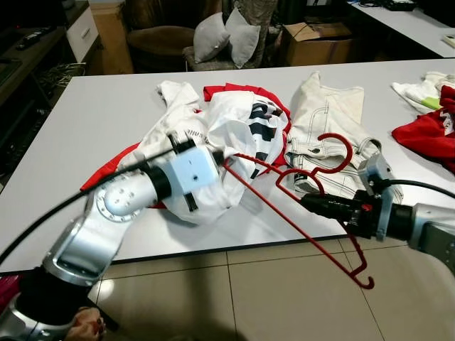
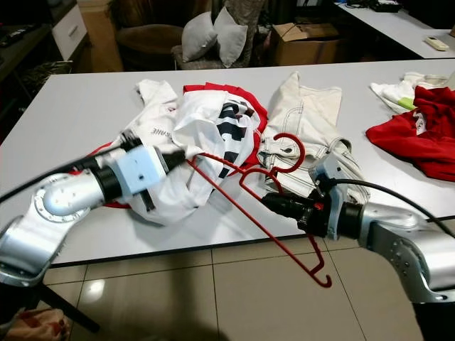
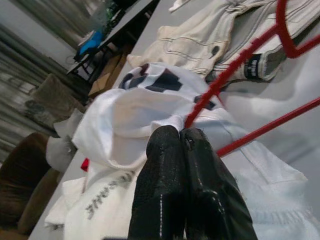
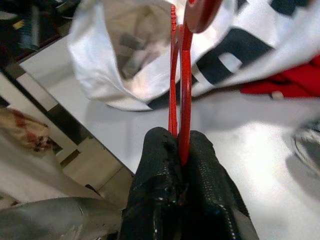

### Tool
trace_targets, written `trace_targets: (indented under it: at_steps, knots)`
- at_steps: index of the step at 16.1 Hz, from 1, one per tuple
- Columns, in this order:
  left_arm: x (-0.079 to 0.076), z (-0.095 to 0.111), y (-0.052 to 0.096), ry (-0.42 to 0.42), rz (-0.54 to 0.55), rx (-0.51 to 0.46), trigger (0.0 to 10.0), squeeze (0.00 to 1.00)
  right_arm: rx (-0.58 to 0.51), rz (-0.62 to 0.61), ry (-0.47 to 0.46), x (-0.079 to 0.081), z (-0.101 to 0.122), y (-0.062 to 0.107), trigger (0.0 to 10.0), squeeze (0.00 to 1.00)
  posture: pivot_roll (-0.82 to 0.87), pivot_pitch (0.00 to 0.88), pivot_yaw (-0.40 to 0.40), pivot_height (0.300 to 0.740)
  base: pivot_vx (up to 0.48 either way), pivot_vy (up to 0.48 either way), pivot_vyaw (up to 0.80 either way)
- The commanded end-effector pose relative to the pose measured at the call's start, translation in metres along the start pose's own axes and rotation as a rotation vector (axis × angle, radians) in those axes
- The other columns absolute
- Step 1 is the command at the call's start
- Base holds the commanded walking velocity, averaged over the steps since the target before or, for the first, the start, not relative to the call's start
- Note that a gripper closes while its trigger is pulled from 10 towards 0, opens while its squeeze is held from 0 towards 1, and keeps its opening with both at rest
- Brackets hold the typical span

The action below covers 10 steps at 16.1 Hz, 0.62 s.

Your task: Hang hanger

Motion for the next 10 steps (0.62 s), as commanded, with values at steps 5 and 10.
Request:
trace_targets:
  at_steps: [5, 10]
  knots:
    - [-0.009, 0.02, -0.001, -0.032, -0.078, -0.092, 0.0, 0.0, -0.112, -0.002, -0.042, -0.002, 0.023, -0.013, 10.0, 0.0, -0.19, 0.0, 0.01, 0.74, 0.0, 0.0, 0.0]
    - [-0.033, -0.006, 0.001, -0.023, -0.168, 0.015, 0.0, 0.0, -0.173, -0.084, -0.134, -0.018, 0.04, -0.023, 10.0, 0.0, -0.18, 0.0, 0.012, 0.74, 0.0, 0.0, 0.0]
Point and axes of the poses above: a point about 5 cm out from each wrist's last joint towards the gripper, its own y axis pointing back from the gripper into the wrist, its own z axis along the axis of the wrist's last joint, x = y × z, the point moved 6 cm from there along -y, pointing out of the wrist towards the gripper, and after that the axes turned 6 degrees about -y, right-handed, at the moved point
